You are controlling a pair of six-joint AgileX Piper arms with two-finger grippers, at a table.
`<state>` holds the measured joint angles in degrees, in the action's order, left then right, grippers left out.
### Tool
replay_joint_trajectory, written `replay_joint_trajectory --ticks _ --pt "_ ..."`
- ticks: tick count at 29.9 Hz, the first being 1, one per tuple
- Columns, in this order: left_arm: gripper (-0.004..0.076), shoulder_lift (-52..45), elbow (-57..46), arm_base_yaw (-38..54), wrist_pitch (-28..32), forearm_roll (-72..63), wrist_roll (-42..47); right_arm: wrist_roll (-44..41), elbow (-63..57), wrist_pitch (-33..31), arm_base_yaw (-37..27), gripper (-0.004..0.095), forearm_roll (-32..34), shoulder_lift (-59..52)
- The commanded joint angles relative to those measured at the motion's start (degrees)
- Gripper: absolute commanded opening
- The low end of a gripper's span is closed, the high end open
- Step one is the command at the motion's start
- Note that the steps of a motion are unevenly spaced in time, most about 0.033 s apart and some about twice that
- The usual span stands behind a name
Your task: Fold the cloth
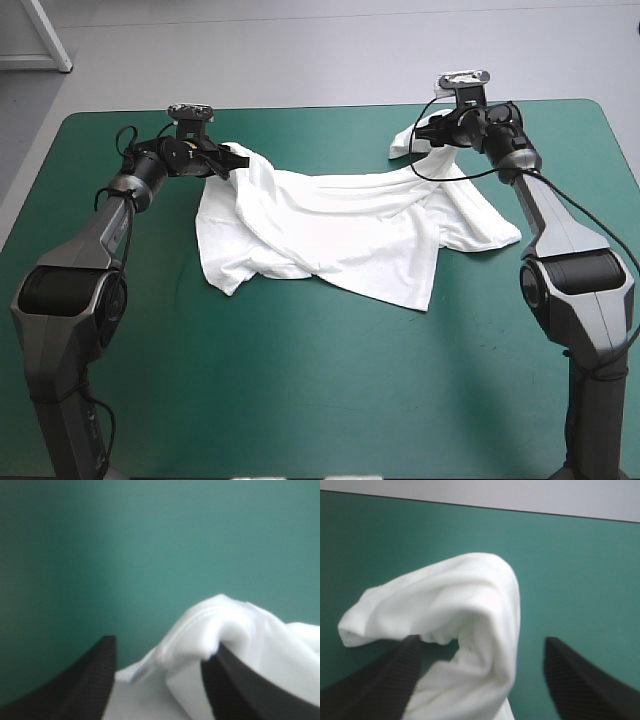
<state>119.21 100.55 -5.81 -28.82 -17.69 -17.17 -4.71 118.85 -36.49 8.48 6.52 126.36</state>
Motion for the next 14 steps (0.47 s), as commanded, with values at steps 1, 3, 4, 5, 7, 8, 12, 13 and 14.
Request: replay_joint_trajectory --ticks 1,3,4,5,7,8,12,13,14 --pt "0.0613 -5.02 4.76 0.09 -1.6 -1.17 0.53 -0.13 1.92 -2.0 -0.74 0.0939 1.71 -7.25" --pt "0.0622 -5.8 7.96 0.09 -7.29 -0.77 1.26 -0.59 1.92 -4.87 -0.74 0.0925 2.29 -9.42" --pt "0.0619 -6.33 9.59 0.09 -10.13 -0.67 1.38 -0.59 1.92 -6.62 -0.74 0.0924 2.46 -10.82" --pt "0.0617 -6.64 11.73 0.09 -13.35 -0.54 1.38 -0.59 1.92 -8.24 -0.74 0.0924 2.76 -12.03" --pt "0.0616 -7.86 15.83 0.09 -21.86 0.09 2.78 -0.59 1.92 -12.51 -0.74 0.0919 3.81 -15.05" --pt "0.0616 -8.22 17.24 0.09 -26.1 0.71 4.11 -0.47 1.92 -14.6 -0.74 0.0911 3.97 -16.49" --pt "0.0616 -10.26 21.01 0.09 -39.26 3.02 7.41 1.23 1.92 -28.15 -0.74 0.0856 5.13 -20.47" --pt "0.0616 -10.62 21.03 0.09 -41.8 3.37 7.84 1.23 1.92 -31.84 -0.74 0.0844 5.24 -20.95" --pt "0.0615 -10.91 21.03 0.09 -43.92 3.46 8.0 1.49 1.92 -33.48 -0.74 0.083 5.38 -21.11"
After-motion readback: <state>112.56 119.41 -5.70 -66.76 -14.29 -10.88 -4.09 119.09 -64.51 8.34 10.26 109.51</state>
